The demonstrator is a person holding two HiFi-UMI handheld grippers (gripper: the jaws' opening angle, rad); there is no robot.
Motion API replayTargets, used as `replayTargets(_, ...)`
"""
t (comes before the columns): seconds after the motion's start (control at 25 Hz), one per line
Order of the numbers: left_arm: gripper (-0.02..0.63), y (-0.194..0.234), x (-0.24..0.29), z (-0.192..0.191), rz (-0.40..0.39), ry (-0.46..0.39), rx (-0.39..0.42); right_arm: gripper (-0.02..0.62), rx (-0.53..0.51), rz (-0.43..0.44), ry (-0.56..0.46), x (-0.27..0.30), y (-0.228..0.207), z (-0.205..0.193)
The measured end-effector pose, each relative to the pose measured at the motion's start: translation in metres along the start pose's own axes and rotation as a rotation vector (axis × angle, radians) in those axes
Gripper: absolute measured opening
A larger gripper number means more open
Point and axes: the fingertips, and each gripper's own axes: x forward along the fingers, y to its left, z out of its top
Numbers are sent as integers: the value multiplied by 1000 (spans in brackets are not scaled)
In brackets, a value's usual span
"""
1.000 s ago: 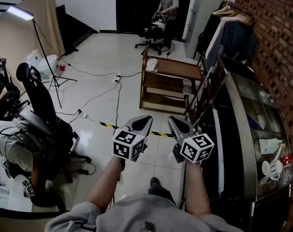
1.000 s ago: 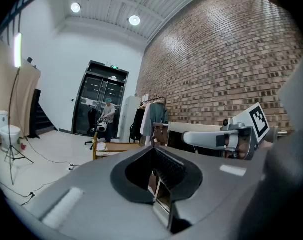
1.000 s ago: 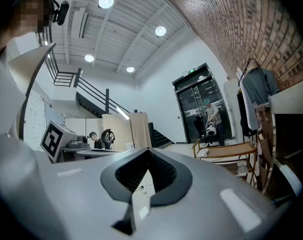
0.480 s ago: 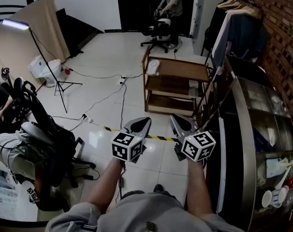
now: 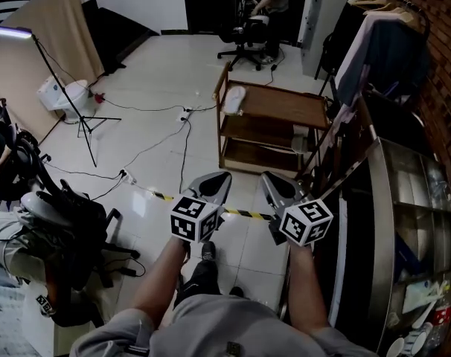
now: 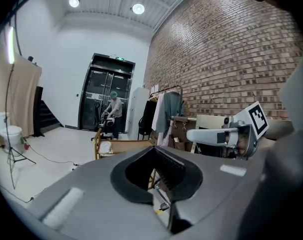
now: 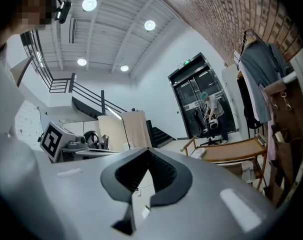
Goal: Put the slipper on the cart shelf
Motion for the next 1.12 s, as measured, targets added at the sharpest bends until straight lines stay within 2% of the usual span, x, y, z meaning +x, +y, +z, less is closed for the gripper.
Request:
replayTargets(0.28,8,82,60,-19,-13,26,-9,3,0,-30,53,84,-43,-20)
replayTargets(0.68,8,206,136,-9,-64,56,-69,3,45,-113,108,219,-99,-25)
replayTargets(1.04,8,264,211,-16,-38,102,-96,3,109,-136,151,292,-171,-43)
replayTargets(1.12,7,276,230,-18,-25,114,-91,22,131,-132,161,309,-192,-50)
